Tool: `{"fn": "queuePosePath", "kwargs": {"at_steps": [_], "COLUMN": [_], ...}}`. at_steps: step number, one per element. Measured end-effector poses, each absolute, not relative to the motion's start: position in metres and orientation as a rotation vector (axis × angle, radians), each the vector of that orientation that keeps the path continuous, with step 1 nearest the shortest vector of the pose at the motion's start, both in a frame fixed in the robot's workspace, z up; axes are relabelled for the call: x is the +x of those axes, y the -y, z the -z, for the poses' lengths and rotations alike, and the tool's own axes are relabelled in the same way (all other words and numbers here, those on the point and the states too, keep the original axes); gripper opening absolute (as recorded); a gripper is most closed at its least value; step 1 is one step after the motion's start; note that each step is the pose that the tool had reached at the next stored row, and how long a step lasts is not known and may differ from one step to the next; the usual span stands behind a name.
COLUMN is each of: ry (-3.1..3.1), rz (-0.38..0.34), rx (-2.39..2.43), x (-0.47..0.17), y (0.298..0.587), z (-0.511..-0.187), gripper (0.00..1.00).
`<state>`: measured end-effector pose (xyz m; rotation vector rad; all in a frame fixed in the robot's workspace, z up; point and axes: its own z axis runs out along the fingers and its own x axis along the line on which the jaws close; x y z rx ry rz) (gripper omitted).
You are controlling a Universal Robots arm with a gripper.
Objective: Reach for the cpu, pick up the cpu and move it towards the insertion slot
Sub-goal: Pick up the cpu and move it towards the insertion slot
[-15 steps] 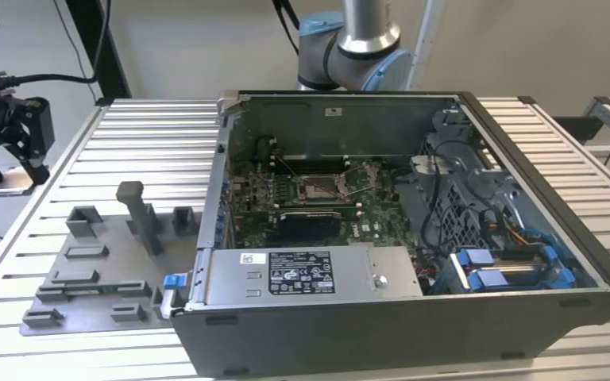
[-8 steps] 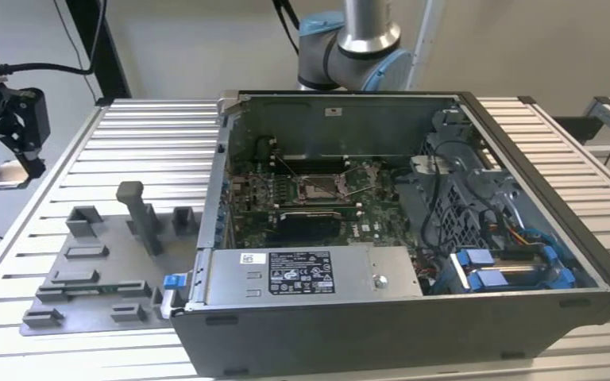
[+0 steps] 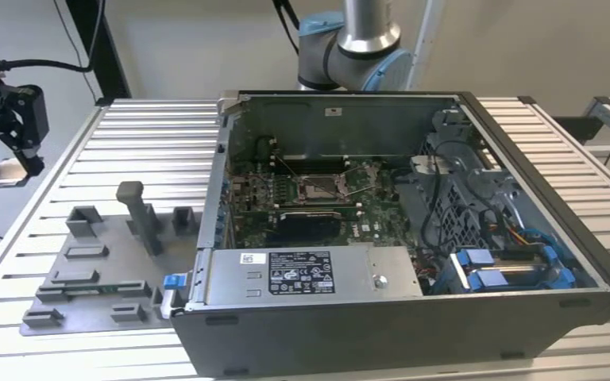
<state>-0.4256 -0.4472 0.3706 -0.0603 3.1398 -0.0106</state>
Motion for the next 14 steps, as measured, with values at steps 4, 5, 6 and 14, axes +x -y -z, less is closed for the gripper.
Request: {"fn": "queuePosePath", "kwargs": {"at_steps": [4, 5, 6, 14], "ry": [-3.140, -3.140, -3.140, -3.140], "rz": [0.011, 0.011, 0.011, 0.011], "rx": [-0.060, -0.060, -0.061, -0.060], "x": [-0.426, -0.426, -0.425, -0.412], "y": [0.447, 0.447, 0.447, 0.447], "z": [-0.371, -0.371, -0.371, -0.371], "gripper": [0.00, 0.00, 0.00, 0.00]}}
